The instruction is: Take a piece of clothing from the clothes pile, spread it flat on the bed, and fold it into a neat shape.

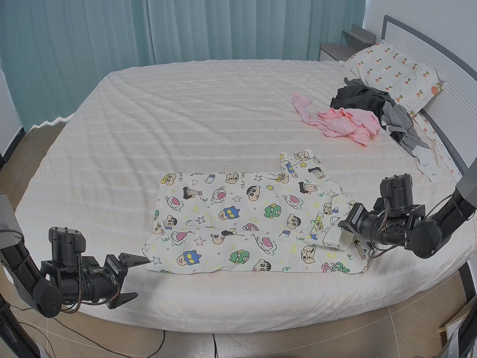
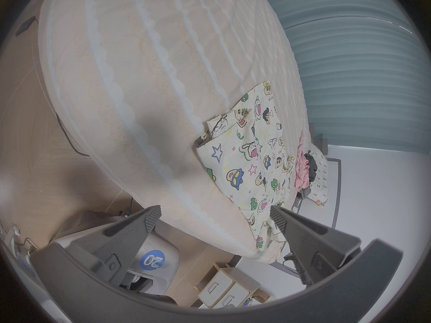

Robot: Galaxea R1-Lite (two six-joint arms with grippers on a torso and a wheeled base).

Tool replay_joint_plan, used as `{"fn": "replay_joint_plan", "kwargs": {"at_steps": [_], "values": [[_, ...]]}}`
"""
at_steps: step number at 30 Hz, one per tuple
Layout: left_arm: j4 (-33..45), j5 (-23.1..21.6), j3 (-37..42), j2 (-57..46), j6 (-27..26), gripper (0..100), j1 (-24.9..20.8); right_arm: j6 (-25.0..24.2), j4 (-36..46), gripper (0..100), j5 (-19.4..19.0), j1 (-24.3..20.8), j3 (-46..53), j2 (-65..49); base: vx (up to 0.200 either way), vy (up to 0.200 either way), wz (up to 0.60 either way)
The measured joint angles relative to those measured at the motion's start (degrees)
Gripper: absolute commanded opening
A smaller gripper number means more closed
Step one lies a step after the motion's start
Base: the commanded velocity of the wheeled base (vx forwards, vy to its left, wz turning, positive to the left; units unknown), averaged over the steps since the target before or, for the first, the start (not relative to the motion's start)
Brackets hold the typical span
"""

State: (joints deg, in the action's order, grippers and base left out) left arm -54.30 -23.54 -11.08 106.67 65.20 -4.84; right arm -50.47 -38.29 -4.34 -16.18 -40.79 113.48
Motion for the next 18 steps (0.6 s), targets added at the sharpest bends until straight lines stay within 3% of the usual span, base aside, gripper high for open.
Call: {"fn": "replay_joint_plan", "kwargs": {"at_steps": [8,18], "values": [[0.00,-0.02,0.00,0.00,-0.02,100,0.00,1.72,13.58,0,0.10,-0.27,-7.69,-4.13,0.000,0.000,0.00],[0.00,-0.02,-0.05,0.06,0.00,100,0.02,4.71,22.88,0,0.13,-0.27,-12.32,-5.90,0.000,0.000,0.00]]}}
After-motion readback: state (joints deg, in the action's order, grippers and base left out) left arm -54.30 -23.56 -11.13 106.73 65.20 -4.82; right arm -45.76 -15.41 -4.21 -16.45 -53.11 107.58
